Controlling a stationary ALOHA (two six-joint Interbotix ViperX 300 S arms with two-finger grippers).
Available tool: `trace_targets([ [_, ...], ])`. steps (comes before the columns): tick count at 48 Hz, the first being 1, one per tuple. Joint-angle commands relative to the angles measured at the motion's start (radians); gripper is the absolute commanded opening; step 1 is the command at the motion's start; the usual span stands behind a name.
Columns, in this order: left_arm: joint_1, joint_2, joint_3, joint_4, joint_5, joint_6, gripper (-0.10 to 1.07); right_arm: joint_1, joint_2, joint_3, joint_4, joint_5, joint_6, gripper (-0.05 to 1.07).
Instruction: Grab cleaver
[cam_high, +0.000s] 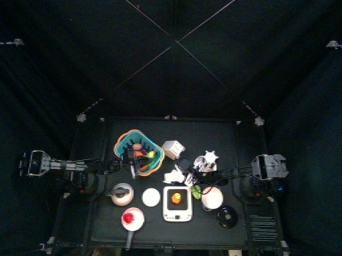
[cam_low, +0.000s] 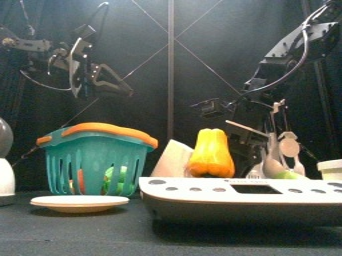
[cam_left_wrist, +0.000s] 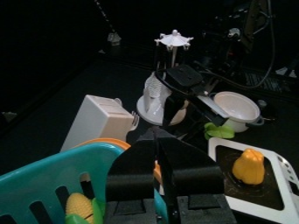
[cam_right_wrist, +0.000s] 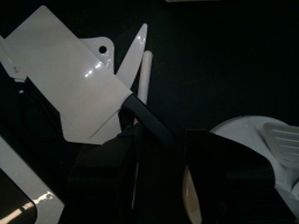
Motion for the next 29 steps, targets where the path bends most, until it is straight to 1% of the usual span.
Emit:
trace_targets([
  [1, 0.002, -0.003, -0.012, 0.0, -0.003, 0.0, 0.35, -0.002, -0.011, -0.003, 0.002, -0.023, 0.0, 0.75],
  [6, 0.002, -0.003, -0.012, 0.0, -0.003, 0.0, 0.35, -0.003, 0.012, 0.003, 0.006, -0.043, 0.0, 0.75],
  [12, 0.002, -0.003, -0.012, 0.002, -0.003, 0.0, 0.35, -0.006, 0.015, 0.002, 0.005, -0.043, 0.002, 0.73],
  [14, 0.002, -0.003, -0.012, 0.002, -0.003, 0.0, 0.35, -0.005, 0.011, -0.002, 0.003, -0.043, 0.002, 0.67],
  [17, 0.002, -0.003, -0.012, 0.0, -0.003, 0.0, 0.35, -0.005, -0.006, -0.003, 0.002, -0.043, 0.002, 0.49],
  [19, 0.002, -0.003, -0.012, 0.002, -0.005, 0.0, 0.35, -0.005, -0.017, -0.005, 0.002, -0.04, 0.002, 0.46],
  [23, 0.002, -0.003, -0.012, 0.002, -0.003, 0.0, 0.35, 0.005, -0.052, -0.012, 0.0, -0.018, 0.002, 0.45],
  [29, 0.002, -0.003, -0.014, 0.002, -0.003, 0.0, 0.35, 0.046, -0.1, -0.021, -0.009, 0.032, 0.0, 0.45],
])
